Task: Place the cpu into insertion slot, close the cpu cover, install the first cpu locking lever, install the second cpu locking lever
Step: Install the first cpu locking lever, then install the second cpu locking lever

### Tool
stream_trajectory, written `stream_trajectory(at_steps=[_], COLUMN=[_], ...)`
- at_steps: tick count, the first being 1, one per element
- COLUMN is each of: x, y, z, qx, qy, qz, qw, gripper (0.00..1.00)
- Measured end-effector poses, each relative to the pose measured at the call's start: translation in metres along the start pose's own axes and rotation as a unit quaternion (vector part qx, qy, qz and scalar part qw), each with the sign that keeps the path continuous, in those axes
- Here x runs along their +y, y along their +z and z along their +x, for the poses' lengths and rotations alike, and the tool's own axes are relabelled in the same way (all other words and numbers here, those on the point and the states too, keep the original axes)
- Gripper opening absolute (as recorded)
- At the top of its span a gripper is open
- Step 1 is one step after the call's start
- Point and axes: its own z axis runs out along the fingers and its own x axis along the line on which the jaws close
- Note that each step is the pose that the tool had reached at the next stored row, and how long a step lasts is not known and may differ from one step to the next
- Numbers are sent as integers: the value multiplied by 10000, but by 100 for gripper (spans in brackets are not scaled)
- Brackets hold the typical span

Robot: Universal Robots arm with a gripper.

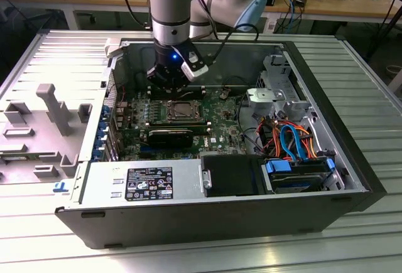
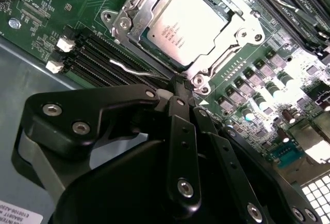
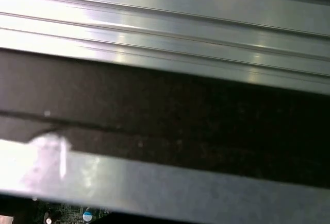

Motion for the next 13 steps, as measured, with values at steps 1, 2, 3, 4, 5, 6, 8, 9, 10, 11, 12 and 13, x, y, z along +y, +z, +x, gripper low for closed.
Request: stream_trajectory(at_steps=[1,2,3,4,5,6,8,9,10,11,12,13], x=[-2,-4,-5,-7,-9,-10,-13,-15,-17,-19,-21,-23], y=[6,13,18,28,33,38,47,52,57,62,66,71], z=[-11,-25,-33,-46,-53,-62,-80,-93,-106,-118,-129,-145], qx=[2,5,7,9,10,12,16,18,21,24,26,29], qy=[-1,-2,-3,-4,-5,-5,-6,-7,-8,-8,-9,-9], qz=[-1,-1,-1,-2,-2,-2,-3,-3,-4,-4,-4,-4], qw=[10000,10000,10000,10000,10000,10000,10000,10000,10000,10000,10000,10000], gripper=[11,11,11,11,11,11,11,11,11,11,11,11])
